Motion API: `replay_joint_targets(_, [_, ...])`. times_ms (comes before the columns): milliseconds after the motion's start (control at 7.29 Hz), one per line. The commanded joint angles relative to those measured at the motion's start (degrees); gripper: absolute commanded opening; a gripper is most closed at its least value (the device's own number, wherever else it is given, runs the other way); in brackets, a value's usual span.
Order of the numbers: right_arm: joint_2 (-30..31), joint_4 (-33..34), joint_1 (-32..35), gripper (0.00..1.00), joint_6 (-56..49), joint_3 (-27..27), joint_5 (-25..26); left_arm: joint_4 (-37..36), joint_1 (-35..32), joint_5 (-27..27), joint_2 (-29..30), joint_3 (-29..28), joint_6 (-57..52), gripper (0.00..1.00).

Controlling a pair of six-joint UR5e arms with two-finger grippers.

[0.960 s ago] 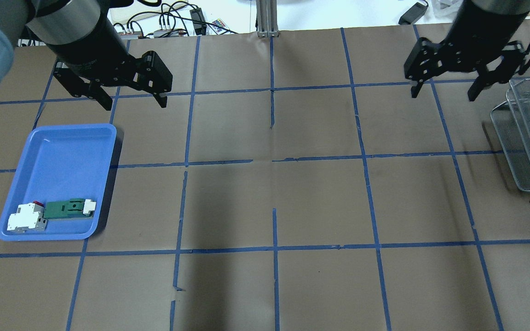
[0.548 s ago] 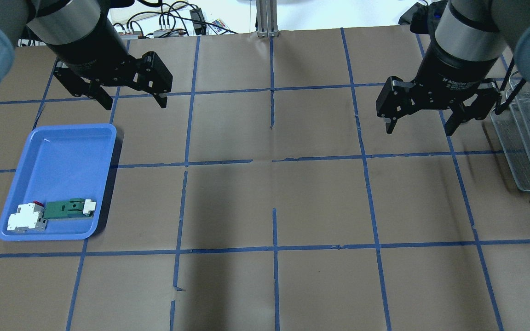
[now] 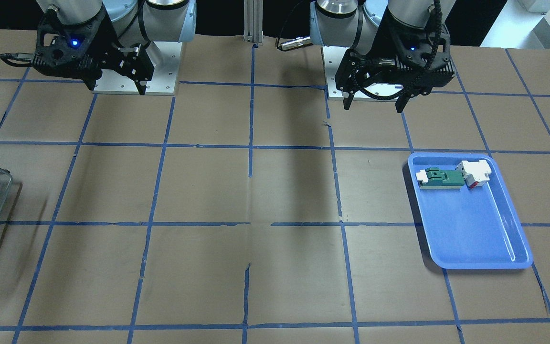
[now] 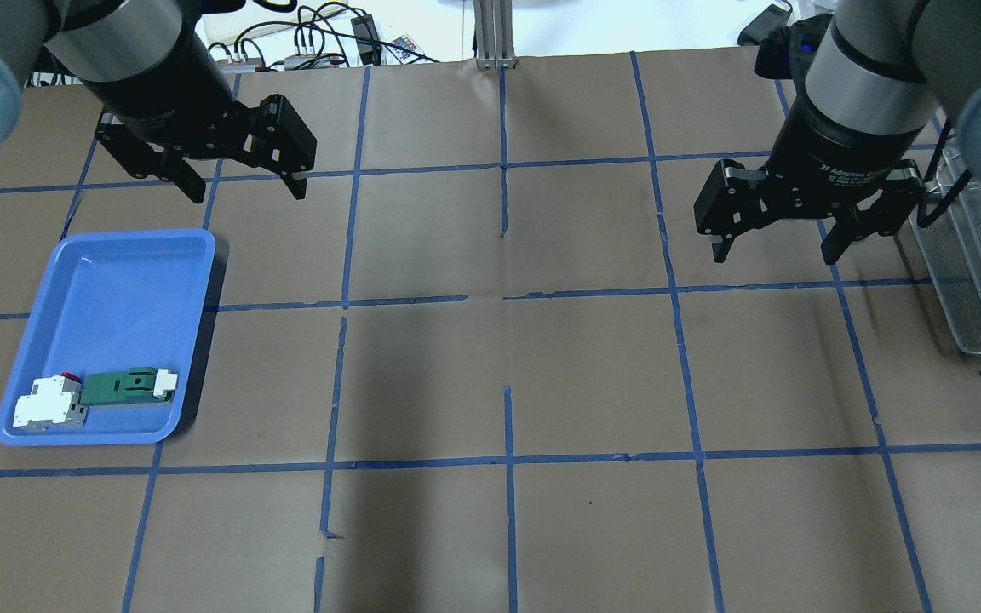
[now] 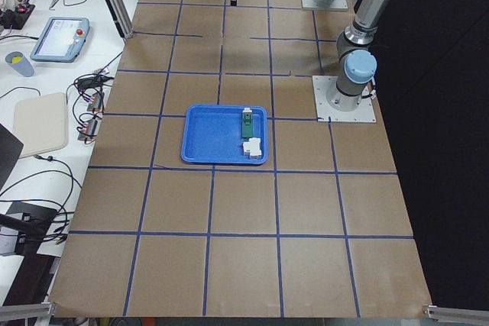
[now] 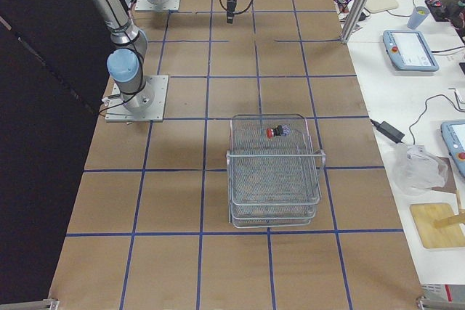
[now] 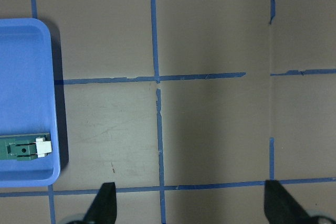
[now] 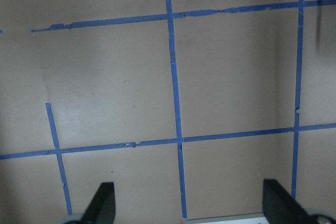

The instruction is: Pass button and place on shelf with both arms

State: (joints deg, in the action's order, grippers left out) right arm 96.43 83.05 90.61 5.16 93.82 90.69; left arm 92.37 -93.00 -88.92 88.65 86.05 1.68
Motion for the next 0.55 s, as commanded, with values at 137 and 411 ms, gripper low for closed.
replay_joint_targets(137, [0.69, 0.01, 0.0, 1.0, -0.24, 0.05, -2.27, 0.0, 0.02, -0.02, -0.05, 0.0, -0.01, 1.0])
replay_joint_targets(411, [0.69, 0.09, 0.0, 1.0, -0.33, 0.05, -2.19, 0.0, 0.02, -0.02, 0.03, 0.0, -0.01, 1.0])
